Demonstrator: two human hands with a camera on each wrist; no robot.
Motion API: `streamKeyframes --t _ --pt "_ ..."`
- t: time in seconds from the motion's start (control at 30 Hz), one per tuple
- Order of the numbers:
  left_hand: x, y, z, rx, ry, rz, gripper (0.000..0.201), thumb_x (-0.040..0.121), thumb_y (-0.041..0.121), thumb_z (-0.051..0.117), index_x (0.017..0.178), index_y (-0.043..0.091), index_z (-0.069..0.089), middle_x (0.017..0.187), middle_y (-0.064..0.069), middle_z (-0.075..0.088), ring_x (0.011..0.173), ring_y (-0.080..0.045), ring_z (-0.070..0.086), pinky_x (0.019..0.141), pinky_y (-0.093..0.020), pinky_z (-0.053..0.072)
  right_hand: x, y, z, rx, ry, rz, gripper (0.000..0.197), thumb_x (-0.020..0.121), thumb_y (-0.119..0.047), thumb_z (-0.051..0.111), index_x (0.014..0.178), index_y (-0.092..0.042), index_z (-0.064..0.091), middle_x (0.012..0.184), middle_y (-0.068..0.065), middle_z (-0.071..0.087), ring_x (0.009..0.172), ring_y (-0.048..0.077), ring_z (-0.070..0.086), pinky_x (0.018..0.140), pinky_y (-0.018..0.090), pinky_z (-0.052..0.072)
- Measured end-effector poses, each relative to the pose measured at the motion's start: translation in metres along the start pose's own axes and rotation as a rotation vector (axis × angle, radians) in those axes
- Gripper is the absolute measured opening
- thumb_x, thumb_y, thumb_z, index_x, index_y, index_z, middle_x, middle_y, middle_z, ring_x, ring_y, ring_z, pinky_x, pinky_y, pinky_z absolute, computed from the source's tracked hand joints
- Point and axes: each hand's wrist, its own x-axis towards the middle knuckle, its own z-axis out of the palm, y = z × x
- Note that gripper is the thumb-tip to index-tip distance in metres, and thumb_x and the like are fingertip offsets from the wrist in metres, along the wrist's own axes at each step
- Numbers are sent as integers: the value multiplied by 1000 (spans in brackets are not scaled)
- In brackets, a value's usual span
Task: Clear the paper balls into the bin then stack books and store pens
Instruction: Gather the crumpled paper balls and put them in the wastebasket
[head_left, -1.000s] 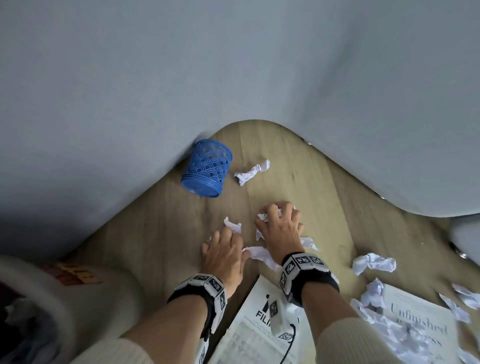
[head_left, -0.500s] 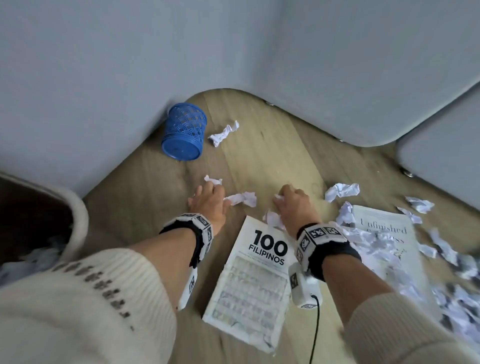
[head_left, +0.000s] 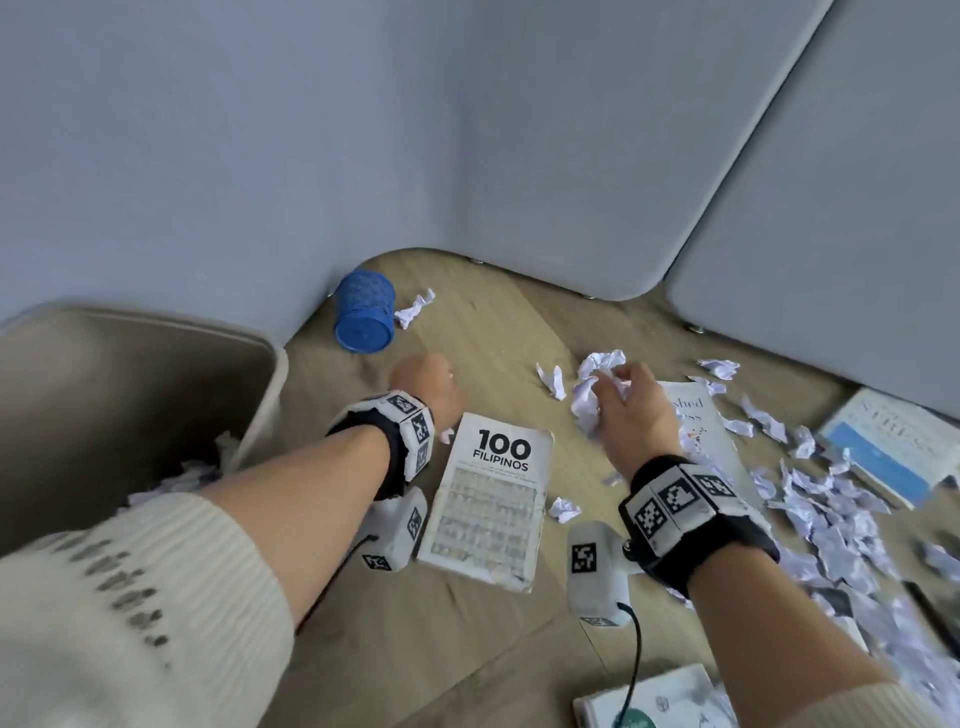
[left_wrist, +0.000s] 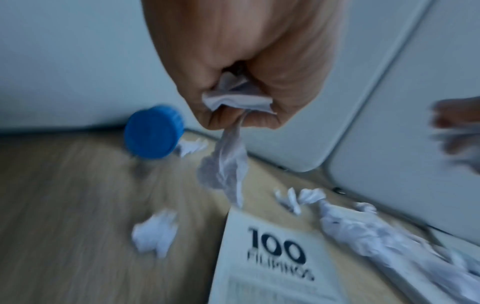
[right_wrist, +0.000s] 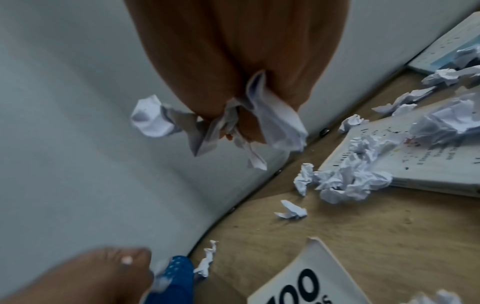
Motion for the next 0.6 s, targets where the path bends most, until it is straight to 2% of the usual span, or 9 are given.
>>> streamKeyframes --t 0.03,0.1,0.2,0.27,0.37,0.43,0.47,0.5,0.6 --pt "-9 12 -18 65 -23 76 21 77 2 53 59 10 46 60 -4 46 57 -23 42 45 -25 32 -6 -11 -3 12 12 -12 32 99 -35 46 118 -10 53 95 10 63 84 25 55 70 26 33" --pt "-29 30 -60 198 -97 211 25 77 2 53 55 10 44 61 -7 46 62 -25 45 51 -26 33 -15 -38 -7 45 40 -43 33 98 -37 46 117 -11 54 101 14 66 91 28 59 71 27 35" --pt "-64 28 -125 317 -120 335 14 72 1 52 60 8 52 64 -11 44 63 -26 39 53 -26 31 -28 -86 -5 100 48 -100 34 98 -39 45 114 -11 55 103 13 66 94 29 60 74 28 39" --pt "-88 14 -166 333 -88 316 14 72 -2 52 62 8 50 63 -11 39 62 -24 34 49 -24 25 -43 -123 4 152 22 -172 32 97 -38 47 112 -11 56 97 9 65 88 26 59 74 29 43" --pt "-113 -21 -213 283 -4 193 28 79 -2 51 56 9 38 58 -7 35 58 -23 30 42 -22 20 -70 -173 30 237 -76 -271 30 96 -37 49 108 -11 56 82 -2 59 83 21 60 72 33 52" --pt "-125 -49 -233 216 34 80 29 84 3 51 58 12 44 60 -2 42 54 -17 37 43 -17 27 -93 -200 51 284 -161 -304 26 96 -37 50 104 -13 55 76 -5 57 70 12 59 56 14 48" --pt "-132 -63 -240 208 32 34 26 85 4 50 60 11 47 62 -2 45 55 -16 41 45 -19 29 -104 -211 62 289 -193 -323 25 95 -37 50 102 -13 55 75 -4 59 66 10 59 49 10 44" --pt "-138 -77 -243 199 26 -9 23 84 4 50 62 8 49 63 -4 46 58 -18 42 46 -22 29 -115 -219 73 276 -222 -341 25 95 -37 50 102 -13 55 78 -1 62 69 13 60 55 12 45" --pt "-152 -109 -242 113 -45 -154 14 77 10 57 64 8 52 64 -8 50 59 -22 45 52 -23 32 -141 -236 103 218 -325 -373 31 97 -38 44 108 -11 55 103 12 64 99 28 58 88 35 47"
